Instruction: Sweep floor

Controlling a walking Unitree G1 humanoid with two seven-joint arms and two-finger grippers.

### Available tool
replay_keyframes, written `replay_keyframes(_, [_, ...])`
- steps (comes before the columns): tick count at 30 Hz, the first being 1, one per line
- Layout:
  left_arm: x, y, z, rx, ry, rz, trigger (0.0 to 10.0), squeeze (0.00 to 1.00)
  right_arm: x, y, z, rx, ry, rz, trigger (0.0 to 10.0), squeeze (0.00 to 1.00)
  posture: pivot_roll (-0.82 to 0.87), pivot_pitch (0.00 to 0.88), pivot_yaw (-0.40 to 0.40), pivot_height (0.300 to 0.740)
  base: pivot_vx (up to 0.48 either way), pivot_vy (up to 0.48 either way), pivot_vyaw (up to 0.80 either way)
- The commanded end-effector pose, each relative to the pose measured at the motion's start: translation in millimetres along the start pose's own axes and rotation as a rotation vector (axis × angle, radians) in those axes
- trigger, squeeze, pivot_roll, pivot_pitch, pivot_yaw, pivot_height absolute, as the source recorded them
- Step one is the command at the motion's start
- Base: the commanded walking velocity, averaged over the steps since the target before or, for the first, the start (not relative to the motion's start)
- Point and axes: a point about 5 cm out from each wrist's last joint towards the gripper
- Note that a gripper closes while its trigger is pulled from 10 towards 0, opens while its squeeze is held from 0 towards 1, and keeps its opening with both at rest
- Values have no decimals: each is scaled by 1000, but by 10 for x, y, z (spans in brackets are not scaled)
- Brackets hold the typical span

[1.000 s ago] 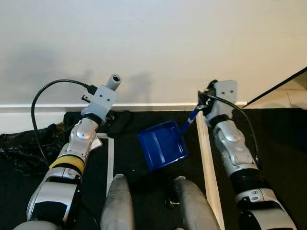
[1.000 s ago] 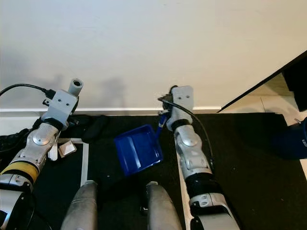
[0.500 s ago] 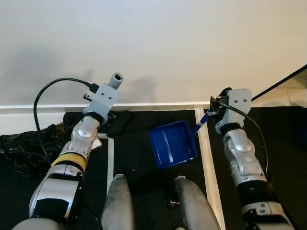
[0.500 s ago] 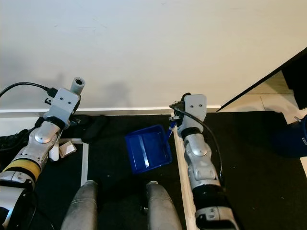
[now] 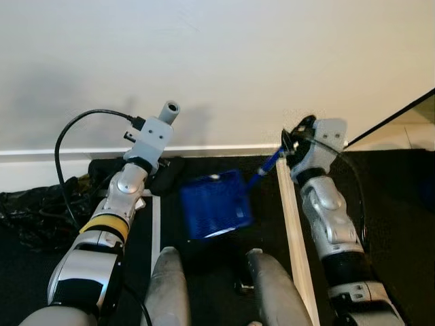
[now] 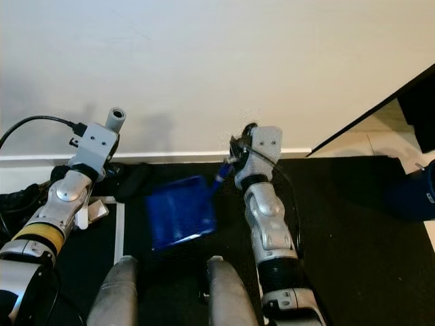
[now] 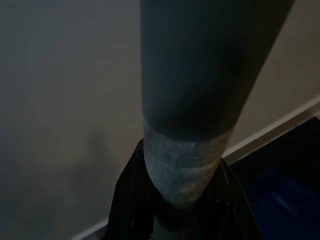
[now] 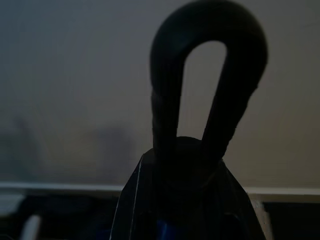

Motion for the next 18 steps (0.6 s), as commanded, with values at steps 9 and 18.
replay_keyframes(9, [-103,-158,31,-21,-15,-49,10000,0,-55,-145,476,-71,-99,-114,10000,0,6,236,-115,740,0,0,0])
replay_keyframes(18, [-91,-140,18,-7,-19,-47,10000,0,-131,-388,289,-11,-81,-181,10000,0,13,249,-113,740,0,0,0])
Point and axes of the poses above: a point about 5 cm out from each wrist's last joint towards the gripper, its own x axis pointing out of the wrist towards the gripper, its own y axis along the axis of the wrist's last joint, z = x × y, and after that the axes turned 9 degrees about -x, right-handed
